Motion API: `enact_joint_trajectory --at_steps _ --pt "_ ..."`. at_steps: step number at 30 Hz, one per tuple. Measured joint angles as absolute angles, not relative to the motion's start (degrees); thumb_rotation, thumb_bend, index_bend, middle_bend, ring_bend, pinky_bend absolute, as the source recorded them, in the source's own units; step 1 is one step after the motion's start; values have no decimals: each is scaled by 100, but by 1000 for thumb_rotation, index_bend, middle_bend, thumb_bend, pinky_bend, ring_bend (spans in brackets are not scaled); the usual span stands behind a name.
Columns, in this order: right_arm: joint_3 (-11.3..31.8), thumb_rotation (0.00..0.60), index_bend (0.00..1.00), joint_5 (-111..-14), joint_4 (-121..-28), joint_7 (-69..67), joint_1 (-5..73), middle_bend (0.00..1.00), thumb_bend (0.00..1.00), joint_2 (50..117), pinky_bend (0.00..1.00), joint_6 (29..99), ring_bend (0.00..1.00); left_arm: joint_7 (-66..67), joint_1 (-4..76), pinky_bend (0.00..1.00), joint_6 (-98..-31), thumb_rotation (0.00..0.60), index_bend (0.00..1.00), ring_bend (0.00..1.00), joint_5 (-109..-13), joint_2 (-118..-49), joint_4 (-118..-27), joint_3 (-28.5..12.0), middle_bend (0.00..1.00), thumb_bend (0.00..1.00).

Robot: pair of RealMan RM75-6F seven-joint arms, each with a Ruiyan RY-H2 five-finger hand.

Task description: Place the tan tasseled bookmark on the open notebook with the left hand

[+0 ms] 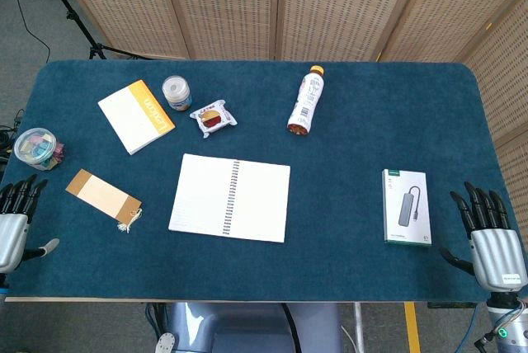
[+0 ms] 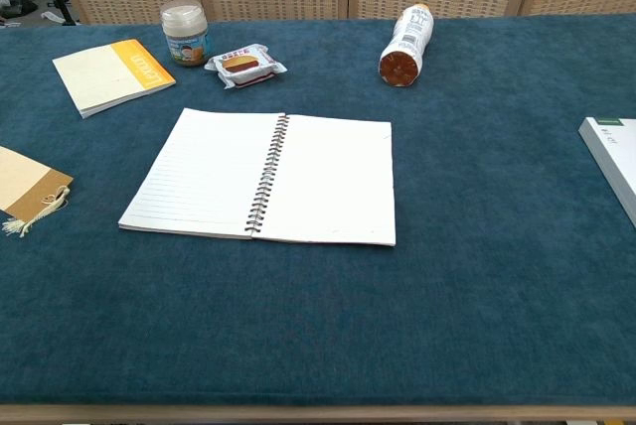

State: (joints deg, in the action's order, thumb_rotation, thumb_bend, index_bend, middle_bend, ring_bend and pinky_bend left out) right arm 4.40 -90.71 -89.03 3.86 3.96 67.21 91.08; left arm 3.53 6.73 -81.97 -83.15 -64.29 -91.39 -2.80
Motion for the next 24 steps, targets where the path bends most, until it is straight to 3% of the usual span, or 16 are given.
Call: enact_joint_trajectory --at_steps 3,11,18,20,24 --pt "437 600 0 -9075 -8916 369 400 0 11 6725 0 9103 0 348 671 0 -8188 600 0 0 -8306 -6418 -9151 -275 0 0" --pt "469 600 0 -9011 -8928 337 377 0 3 6731 0 9129 0 378 797 0 -7871 600 0 0 -8227 -6449 -9044 -267 0 0" --pt "466 600 0 -8889 -8956 565 409 0 25 6763 0 8959 0 517 1379 0 -6841 600 3 0 -8016 -6532 -8588 -370 0 60" --pt "480 600 0 -8831 -8960 610 418 0 24 6773 0 8925 0 549 1585 0 -6537 600 46 0 -8005 -6589 -8334 -389 0 136" --pt "528 600 0 -8719 -8960 663 423 0 23 6791 0 8897 0 256 2004 0 -5973 600 97 0 -8137 -6799 -7570 -378 0 169"
